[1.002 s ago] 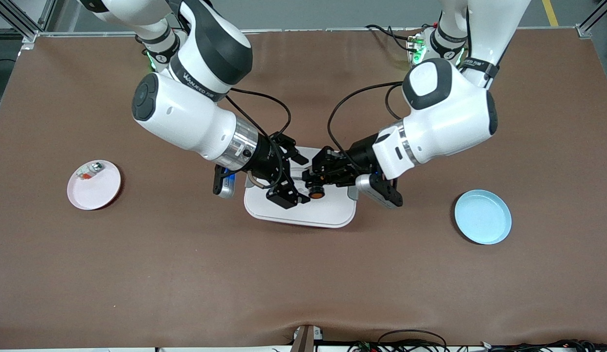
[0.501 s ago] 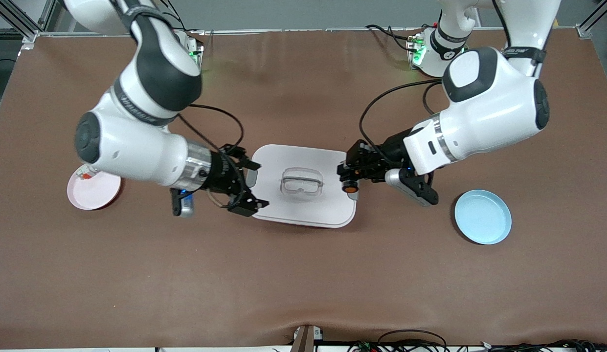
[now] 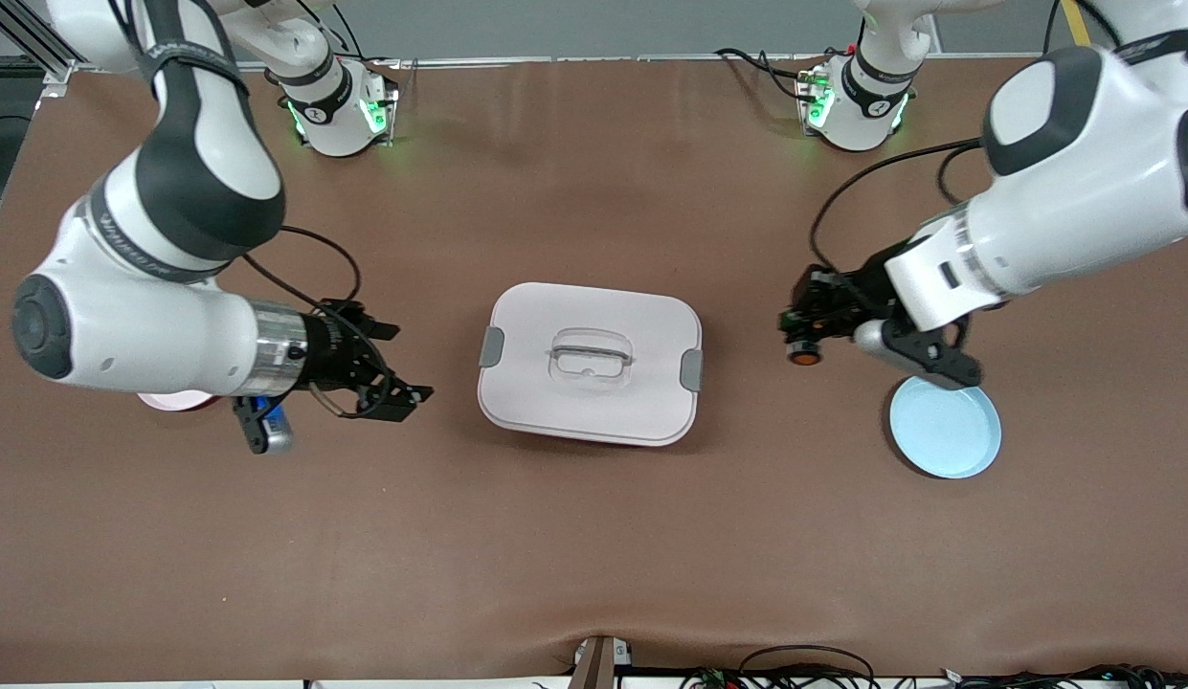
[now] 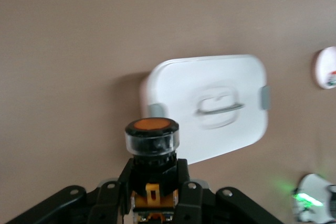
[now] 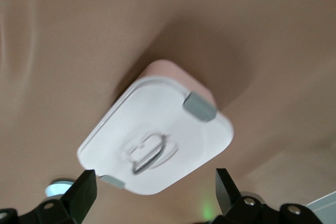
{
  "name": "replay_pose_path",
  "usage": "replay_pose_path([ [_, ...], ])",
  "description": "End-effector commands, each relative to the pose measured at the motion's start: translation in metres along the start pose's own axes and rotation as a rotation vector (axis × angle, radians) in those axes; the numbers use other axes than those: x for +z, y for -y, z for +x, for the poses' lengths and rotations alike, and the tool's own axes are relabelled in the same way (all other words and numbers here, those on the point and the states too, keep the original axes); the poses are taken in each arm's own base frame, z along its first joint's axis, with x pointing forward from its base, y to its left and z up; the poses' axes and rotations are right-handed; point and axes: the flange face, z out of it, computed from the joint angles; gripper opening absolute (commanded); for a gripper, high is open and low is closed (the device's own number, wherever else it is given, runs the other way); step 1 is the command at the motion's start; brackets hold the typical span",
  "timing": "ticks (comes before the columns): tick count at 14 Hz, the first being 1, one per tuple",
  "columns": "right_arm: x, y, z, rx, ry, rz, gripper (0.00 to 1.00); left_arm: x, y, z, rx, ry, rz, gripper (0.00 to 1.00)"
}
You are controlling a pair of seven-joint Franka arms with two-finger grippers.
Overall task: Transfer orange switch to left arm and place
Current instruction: 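Open the right gripper and pull both grippers apart, then move the held switch with the left gripper over the blue plate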
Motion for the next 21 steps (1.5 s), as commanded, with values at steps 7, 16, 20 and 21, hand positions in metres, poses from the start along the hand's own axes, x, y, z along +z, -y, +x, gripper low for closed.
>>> replay_pose_path([
  [7, -0.068, -0.080, 0.065, -0.354, -0.096, -0.221, 1.00, -0.075, 0.117, -0.049, -0.121, 0.129, 0.382, 0.00],
  [16, -0.106, -0.123, 0.118, -0.599, -0.156, -0.317, 1.00, -0.078, 0.239, -0.054, -0.468, 0.108, 0.486, 0.00],
  [20, -0.111, -0.129, 0.125, -0.714, -0.160, -0.361, 1.00, -0.073, 0.250, -0.048, -0.966, -0.029, 0.504, 0.00],
  [21, -0.117, -0.131, 0.122, -0.757, -0.167, -0.368, 1.00, -0.073, 0.253, -0.048, -1.016, -0.049, 0.506, 0.00],
])
